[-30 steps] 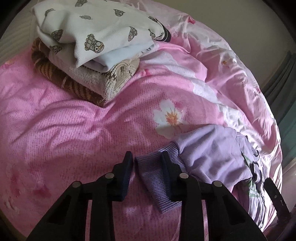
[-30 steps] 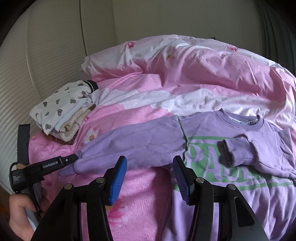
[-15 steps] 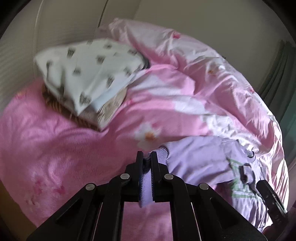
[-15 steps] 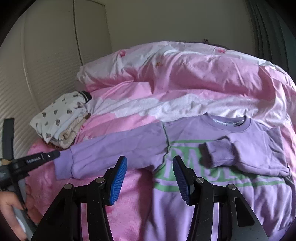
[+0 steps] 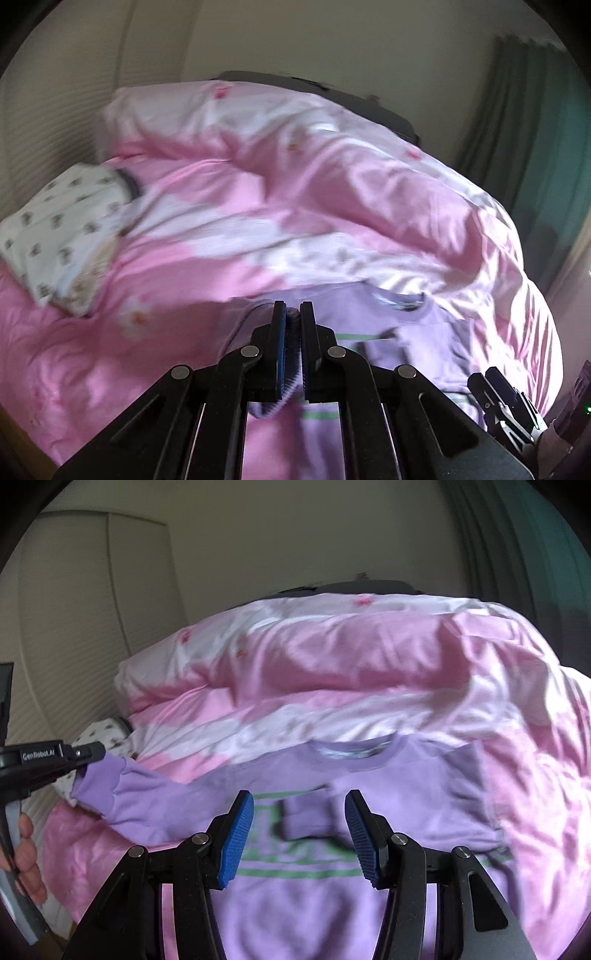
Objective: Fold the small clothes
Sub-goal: 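Fold the held sleeve across the sweatshirt front with the left tool, then release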
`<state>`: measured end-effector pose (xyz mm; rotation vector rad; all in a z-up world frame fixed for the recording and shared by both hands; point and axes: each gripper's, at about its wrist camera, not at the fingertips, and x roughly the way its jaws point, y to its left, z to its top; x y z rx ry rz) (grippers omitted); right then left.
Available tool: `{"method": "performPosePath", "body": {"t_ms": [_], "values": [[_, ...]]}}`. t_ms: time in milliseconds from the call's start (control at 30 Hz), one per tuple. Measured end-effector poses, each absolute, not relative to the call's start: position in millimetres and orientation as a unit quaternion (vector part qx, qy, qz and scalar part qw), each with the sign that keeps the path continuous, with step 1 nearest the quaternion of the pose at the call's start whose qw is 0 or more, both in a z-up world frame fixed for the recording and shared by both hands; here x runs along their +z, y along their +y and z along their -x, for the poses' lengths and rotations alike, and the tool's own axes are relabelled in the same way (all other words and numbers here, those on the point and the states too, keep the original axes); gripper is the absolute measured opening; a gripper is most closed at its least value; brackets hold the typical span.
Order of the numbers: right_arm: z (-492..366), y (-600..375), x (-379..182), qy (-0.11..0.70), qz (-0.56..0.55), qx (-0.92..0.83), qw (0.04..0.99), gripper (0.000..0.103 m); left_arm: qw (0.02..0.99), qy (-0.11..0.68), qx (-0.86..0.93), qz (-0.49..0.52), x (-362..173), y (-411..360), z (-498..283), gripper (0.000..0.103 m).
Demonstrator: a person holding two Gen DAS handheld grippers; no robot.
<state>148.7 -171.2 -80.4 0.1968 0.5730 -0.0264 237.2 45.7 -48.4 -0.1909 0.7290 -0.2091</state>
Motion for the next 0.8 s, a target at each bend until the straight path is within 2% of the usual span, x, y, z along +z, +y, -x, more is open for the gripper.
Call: {"method": "performPosePath", "body": {"t_ms": [267,500,667,800], "values": [[-130,-279,-87,0.281,-0.127,-0.067,0.949,0.053,0.915,0.361,-0.176,0.049,-44,-95,-257,0.009],[-116,-355,-110,0.293,-0.174,-0.103,0.935,0.053,0.899,0.375,-0.226,0.006,-70,-211,-267,0.009],[-118,-379,-131,0.309,-0.190,-0.104,0.926,0.053,0.885,0.408,-0.222,-0.034,-118,-256,-275,0.009],[-120,-380,-147,0.323,-0.194,-0.095,0.921,0.053,0.878,0.425,-0.214,-0.053,-146,-262,-275,0.011]]}}
